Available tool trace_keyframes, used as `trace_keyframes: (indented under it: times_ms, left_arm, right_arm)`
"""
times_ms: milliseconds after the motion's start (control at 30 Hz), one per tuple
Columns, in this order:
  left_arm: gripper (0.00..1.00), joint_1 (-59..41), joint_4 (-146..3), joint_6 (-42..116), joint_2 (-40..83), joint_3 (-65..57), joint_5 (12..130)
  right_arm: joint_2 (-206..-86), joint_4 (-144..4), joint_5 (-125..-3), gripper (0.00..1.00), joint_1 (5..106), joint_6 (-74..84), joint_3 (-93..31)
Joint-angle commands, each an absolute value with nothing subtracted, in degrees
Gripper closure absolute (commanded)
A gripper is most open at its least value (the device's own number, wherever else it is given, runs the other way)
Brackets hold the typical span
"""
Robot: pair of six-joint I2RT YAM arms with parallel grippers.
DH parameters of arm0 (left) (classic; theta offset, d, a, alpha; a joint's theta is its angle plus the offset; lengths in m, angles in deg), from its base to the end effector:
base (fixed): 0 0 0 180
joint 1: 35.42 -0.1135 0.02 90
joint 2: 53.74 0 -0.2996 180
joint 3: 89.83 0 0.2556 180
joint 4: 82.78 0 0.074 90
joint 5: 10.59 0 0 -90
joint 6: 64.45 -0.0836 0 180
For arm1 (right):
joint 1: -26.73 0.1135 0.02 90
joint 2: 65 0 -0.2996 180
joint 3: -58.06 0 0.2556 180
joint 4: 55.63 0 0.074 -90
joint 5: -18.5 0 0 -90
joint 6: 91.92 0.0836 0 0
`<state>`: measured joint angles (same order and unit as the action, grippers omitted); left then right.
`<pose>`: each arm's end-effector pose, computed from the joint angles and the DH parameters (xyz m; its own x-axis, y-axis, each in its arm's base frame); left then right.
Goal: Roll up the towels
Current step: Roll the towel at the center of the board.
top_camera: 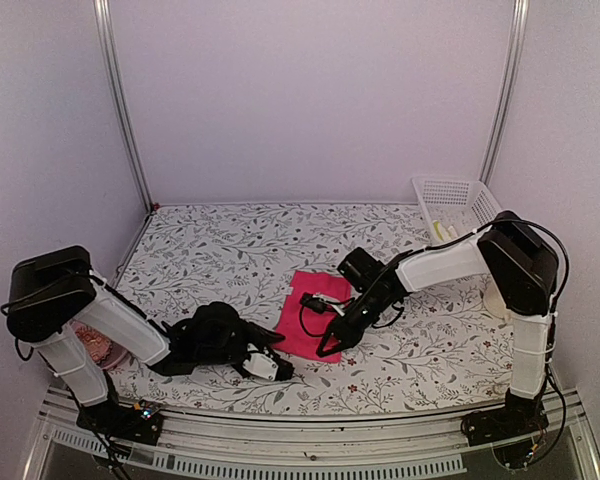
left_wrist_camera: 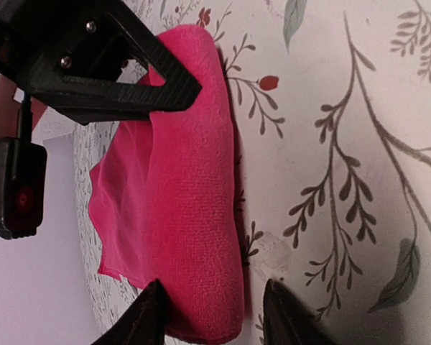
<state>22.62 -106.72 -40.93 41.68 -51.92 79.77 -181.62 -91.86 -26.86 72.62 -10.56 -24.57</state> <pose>0.1682 -0.2686 0.1090 0.6586 0.6766 -0.3293 0.6058 -0.2172 0.7654 0.2441 0.3362 0.1128 -0.5459 -0.7167 -0.4339 -0.7671 0.2193 0.6029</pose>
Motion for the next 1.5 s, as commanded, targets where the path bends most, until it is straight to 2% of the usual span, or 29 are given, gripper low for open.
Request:
trace_keyframes:
  times_ms: [0,133,233,267,400,567,767,900,1067,1233,1467]
  left_arm:
    - [0.58,23.46,-108.79,-41.56,44.45,-50.77,82.35]
    - [0.76,23.52,-109.22,-41.69,45.58,-50.98,83.38]
    - [0.97,23.53,-109.42,-41.7,46.17,-50.85,84.24]
    - [1.0,23.56,-109.2,-41.63,46.33,-50.79,84.48]
    - [1.0,23.75,-105.49,-40.09,45.06,-49.98,84.58]
    - [1.0,23.46,-89.56,-32.96,41.73,-44.95,80.97]
    - [1.0,21.63,-73.82,-27.02,42.55,-38.62,74.38]
    - [1.0,20.0,-67.58,-24.54,44.13,-34.93,70.35]
    - [1.0,17.74,-60.76,-21.5,45.02,-30.08,64.72]
    - [1.0,15.48,-53.66,-19.31,47.63,-25.43,59.29]
    - [1.0,12.57,-46.58,-18.23,50.97,-20.22,53.13]
  right_arm:
    - [-184.81,-95.74,-30.29,0.93,71.17,-11.62,-24.33]
    - [-185.33,-96.05,-29.88,0.92,70.78,-11.89,-24.32]
    - [-185.61,-96.6,-30.17,0.89,70.63,-12.16,-26.1]
    - [-185.53,-96.9,-30.43,0.87,70.65,-12.28,-26.59]
    - [-182.54,-97.33,-33.3,0.76,70.52,-13.03,-26.61]
    - [-174.26,-95.84,-38.65,0.61,70.62,-14.71,-22.8]
    - [-163.92,-91.86,-47.38,0.52,71.7,-16.3,-16.57]
    - [-158.13,-85.84,-54.36,0.46,76.71,-17.75,-10.66]
    - [-151.89,-72.87,-64.46,0.43,86.2,-23.84,-0.71]
    - [-146.82,-60.73,-68.19,0.42,89.58,-28.82,6.61]
    - [-151.03,-56.07,-75.09,0.4,93.67,-35.2,7.09]
